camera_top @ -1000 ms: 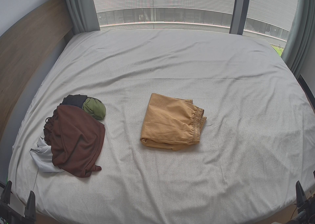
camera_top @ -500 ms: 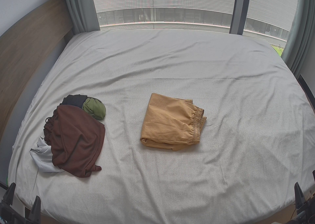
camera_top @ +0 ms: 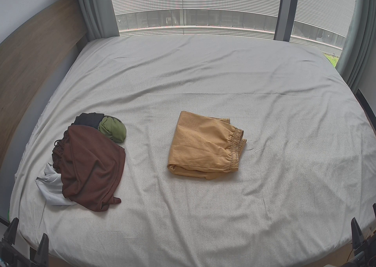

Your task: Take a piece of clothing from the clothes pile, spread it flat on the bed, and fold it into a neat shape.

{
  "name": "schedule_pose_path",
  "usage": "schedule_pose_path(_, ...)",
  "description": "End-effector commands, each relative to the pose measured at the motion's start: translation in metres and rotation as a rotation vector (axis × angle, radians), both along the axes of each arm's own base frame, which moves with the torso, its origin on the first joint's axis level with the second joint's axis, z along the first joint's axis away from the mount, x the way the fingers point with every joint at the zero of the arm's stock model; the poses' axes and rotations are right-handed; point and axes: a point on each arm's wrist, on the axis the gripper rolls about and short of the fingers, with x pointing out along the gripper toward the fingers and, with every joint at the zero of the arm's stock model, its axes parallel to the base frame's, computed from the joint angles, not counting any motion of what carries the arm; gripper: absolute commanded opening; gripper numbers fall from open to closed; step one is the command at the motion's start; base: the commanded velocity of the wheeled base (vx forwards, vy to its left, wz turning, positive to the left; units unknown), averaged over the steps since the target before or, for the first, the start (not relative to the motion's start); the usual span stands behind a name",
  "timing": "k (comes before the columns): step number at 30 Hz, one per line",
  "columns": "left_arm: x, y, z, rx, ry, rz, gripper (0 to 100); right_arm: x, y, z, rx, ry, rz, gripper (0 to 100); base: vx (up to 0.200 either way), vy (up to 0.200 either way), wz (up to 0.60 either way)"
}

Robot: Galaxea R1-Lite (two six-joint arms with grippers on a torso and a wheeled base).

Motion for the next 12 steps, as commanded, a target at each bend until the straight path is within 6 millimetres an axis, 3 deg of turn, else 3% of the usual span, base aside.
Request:
schedule_pose_path(1,0.0002,0.0000,-0.0052,0.000,0.003,0.000,100,0.0002,0.0000,-0.0047,0.000,0.002,0.000,100,0.000,0.000,0.00)
schedule_pose_path(12,0.0002,0.0000,-0.0052,0.000,0.003,0.000,100,0.0004,0.0000,-0.0045,0.000,0.008,-0.001,100,0.000,0.000,0.00)
